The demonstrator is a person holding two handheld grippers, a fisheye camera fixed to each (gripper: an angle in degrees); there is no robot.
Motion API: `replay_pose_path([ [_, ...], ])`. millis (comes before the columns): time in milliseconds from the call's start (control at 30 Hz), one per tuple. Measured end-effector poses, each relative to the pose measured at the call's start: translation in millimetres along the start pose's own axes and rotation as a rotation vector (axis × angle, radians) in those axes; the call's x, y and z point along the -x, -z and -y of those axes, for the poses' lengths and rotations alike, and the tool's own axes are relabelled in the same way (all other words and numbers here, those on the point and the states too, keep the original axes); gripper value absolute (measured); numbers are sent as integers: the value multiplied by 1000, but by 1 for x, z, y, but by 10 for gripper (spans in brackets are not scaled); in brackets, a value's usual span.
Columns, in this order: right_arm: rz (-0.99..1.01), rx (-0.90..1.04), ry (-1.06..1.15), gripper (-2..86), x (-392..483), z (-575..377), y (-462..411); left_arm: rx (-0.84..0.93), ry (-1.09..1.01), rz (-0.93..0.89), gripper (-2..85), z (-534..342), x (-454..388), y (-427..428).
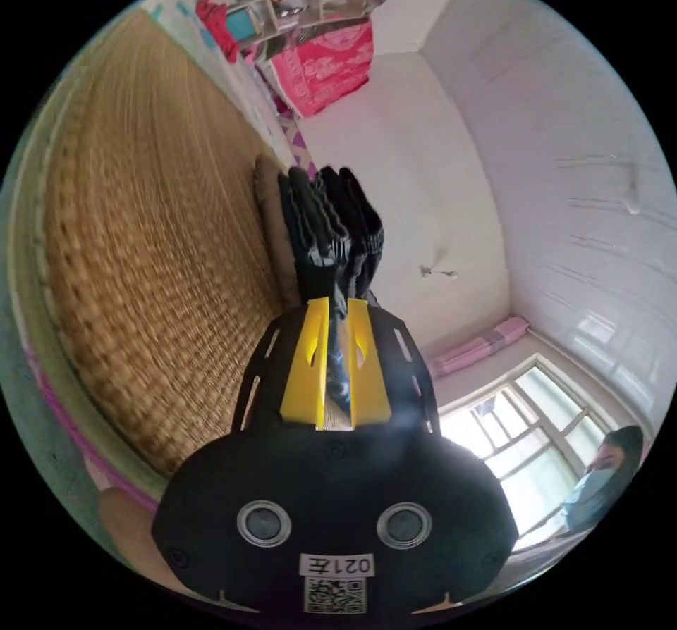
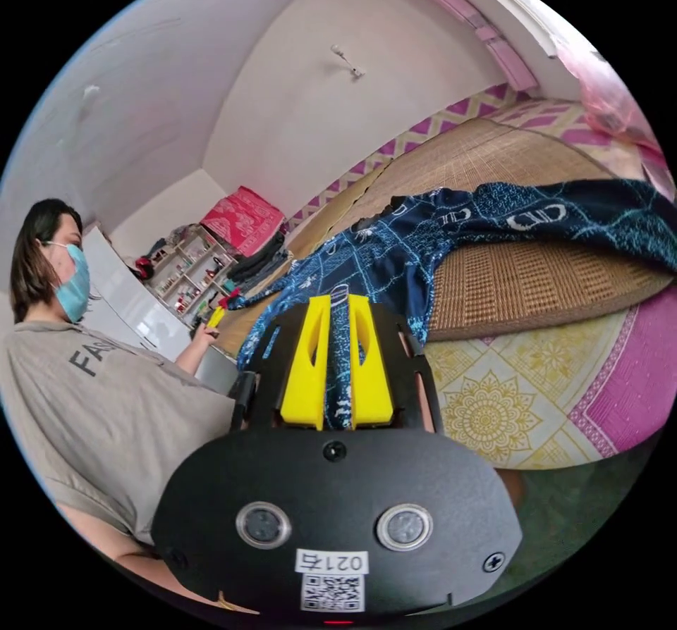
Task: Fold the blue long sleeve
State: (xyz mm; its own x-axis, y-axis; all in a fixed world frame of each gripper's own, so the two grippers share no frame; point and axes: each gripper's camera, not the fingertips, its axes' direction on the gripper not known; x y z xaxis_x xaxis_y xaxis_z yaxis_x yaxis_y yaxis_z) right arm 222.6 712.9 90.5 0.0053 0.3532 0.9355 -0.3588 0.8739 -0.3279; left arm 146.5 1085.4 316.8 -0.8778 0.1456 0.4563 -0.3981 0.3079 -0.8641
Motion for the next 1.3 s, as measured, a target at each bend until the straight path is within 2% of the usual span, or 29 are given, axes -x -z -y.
replay_pose_path([
  [200,-200,33,101,96,43,25,-26,223,-34,149,122,32,1,-21],
  [367,-268,102,178,107,74,41,-49,275,-82,281,149,48,-12,-31],
  [467,-258,114,198,106,88,47,-57,375,-127,283,136,60,-13,-49],
  [533,-250,124,214,105,96,53,-63,453,-129,233,103,67,-12,-64],
  [567,-249,127,218,104,97,54,-64,491,-115,218,61,72,-12,-69],
  [667,-250,146,242,92,105,58,-71,413,-84,191,2,85,-24,-56],
  [800,-269,146,270,58,112,56,-74,233,-64,46,-8,103,-47,-18],
  [967,-255,173,273,60,109,50,-81,276,-16,111,-9,119,-75,-21],
  [1133,-235,160,253,70,101,41,-73,207,-137,-21,-10,133,-185,-21],
  [1233,-218,167,231,69,91,34,-65,217,-320,-78,-10,132,-306,-42],
  [1300,-211,172,233,68,88,30,-61,262,-484,-88,-10,116,-417,-75],
])
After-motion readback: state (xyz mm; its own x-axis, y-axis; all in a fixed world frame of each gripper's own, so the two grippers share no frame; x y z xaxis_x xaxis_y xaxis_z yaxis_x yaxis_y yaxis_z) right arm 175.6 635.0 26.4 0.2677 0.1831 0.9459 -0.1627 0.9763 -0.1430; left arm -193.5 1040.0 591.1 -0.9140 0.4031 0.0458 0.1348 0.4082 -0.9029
